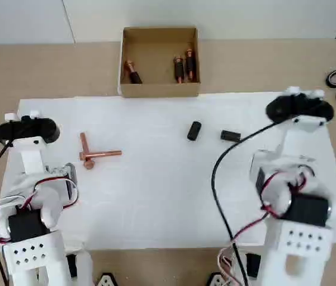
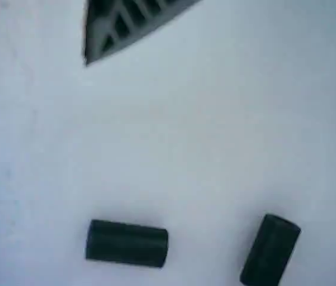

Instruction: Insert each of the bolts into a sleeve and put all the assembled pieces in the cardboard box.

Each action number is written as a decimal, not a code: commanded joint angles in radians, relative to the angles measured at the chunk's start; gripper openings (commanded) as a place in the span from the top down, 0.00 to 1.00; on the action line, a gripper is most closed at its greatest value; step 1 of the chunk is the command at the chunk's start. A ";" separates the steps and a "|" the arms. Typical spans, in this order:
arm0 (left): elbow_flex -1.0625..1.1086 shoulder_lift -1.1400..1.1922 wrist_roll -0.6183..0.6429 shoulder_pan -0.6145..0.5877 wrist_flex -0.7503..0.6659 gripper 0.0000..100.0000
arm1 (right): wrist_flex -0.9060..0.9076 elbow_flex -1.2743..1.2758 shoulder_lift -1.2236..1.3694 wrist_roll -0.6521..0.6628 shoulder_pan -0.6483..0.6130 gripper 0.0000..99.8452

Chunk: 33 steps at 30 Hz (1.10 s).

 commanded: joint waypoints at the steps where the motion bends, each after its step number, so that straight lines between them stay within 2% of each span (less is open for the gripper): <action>1: -0.005 -0.012 0.000 -0.003 0.003 0.85 | 0.008 -0.201 0.213 0.014 0.010 0.74; 6: 0.015 -0.012 0.000 -0.003 -0.002 0.85 | 0.104 -0.523 0.550 0.014 -0.022 0.74; 12: 0.015 -0.012 0.000 -0.003 -0.002 0.85 | 0.252 -0.888 0.974 0.005 -0.168 0.74; 17: 0.015 -0.012 0.000 -0.003 -0.002 0.85 | 0.338 -1.191 1.277 -0.068 -0.263 0.74; 20: 0.015 -0.012 0.000 -0.003 -0.002 0.85 | 0.364 -1.359 1.428 -0.130 -0.294 0.79; 23: 0.015 -0.012 0.000 -0.003 -0.002 0.85 | 0.363 -1.501 1.537 -0.195 -0.314 0.85; 27: 0.016 -0.012 0.000 -0.003 -0.002 0.85 | 0.363 -1.605 1.618 -0.224 -0.351 0.85; 33: 0.016 -0.012 0.000 -0.003 -0.002 0.85 | 0.354 -1.623 1.695 -0.267 -0.375 0.83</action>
